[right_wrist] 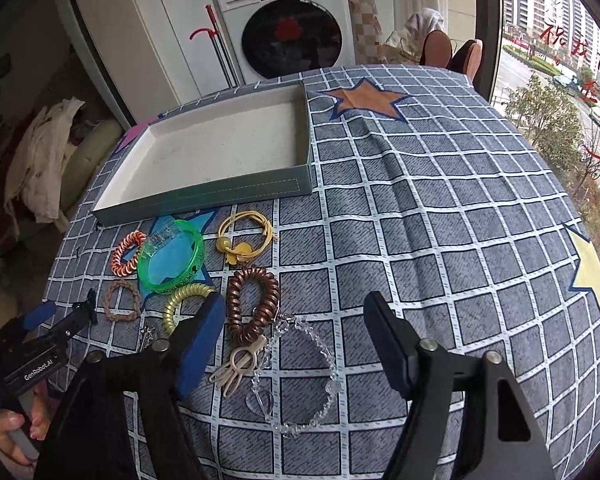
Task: Organize jewelry
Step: 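Grasp the black claw clip with left tool while right tool grasps the brown coiled hair tie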
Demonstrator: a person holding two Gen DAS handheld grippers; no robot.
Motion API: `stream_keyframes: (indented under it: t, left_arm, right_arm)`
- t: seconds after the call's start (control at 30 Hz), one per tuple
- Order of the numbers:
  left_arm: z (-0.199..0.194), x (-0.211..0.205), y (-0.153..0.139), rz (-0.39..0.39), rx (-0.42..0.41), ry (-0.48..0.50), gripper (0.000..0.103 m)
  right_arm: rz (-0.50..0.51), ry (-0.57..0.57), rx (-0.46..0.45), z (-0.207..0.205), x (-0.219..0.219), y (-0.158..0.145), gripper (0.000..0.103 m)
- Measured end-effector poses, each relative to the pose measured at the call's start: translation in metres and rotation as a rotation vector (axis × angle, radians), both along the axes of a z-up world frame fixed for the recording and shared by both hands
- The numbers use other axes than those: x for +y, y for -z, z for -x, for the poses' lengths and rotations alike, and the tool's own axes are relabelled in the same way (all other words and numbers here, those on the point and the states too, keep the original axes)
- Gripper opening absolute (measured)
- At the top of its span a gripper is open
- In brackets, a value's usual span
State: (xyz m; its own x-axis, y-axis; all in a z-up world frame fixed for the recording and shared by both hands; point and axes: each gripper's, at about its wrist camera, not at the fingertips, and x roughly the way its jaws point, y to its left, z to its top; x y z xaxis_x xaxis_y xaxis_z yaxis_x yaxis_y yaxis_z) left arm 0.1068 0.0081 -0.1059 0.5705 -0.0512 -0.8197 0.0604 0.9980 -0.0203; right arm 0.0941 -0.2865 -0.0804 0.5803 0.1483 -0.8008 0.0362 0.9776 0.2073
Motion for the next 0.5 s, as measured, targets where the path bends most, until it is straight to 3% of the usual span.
stream_keyframes:
  t: [0.1,0.17,0.3,0.33,0.37,0.4,0.43,0.5]
  left_arm:
    - [-0.005,-0.004,0.007,-0.013,0.014,0.005,0.101]
    - [-0.006,-0.006,0.012,-0.013,0.028,0.008,0.100]
    - [-0.005,-0.003,0.015,0.014,0.023,0.010,0.090]
    - [-0.005,-0.004,0.014,0.013,0.011,0.014,0.082]
    - [-0.004,-0.005,0.013,0.011,-0.005,0.026,0.064]
    - [-0.004,-0.006,0.012,0.004,-0.017,0.040,0.054]
    - [-0.003,-0.009,0.011,-0.003,-0.022,0.057,0.046]
    - [-0.003,-0.009,0.009,0.010,-0.014,0.081,0.045]
  right_arm:
    - [0.024,-0.048,0.058,-0.013,0.010,0.013,0.060]
    - [0.059,-0.052,0.126,-0.018,0.013,0.026,0.046]
    - [0.113,-0.065,0.133,-0.017,0.021,0.029,0.042]
    - [0.134,-0.075,0.134,-0.016,0.024,0.029,0.040]
    - [0.140,-0.090,0.132,-0.017,0.026,0.029,0.031]
    - [0.122,-0.105,0.132,-0.017,0.028,0.029,0.023]
    - [0.119,-0.104,0.137,-0.016,0.026,0.027,0.013]
    - [0.112,-0.105,0.124,-0.015,0.026,0.024,0.013]
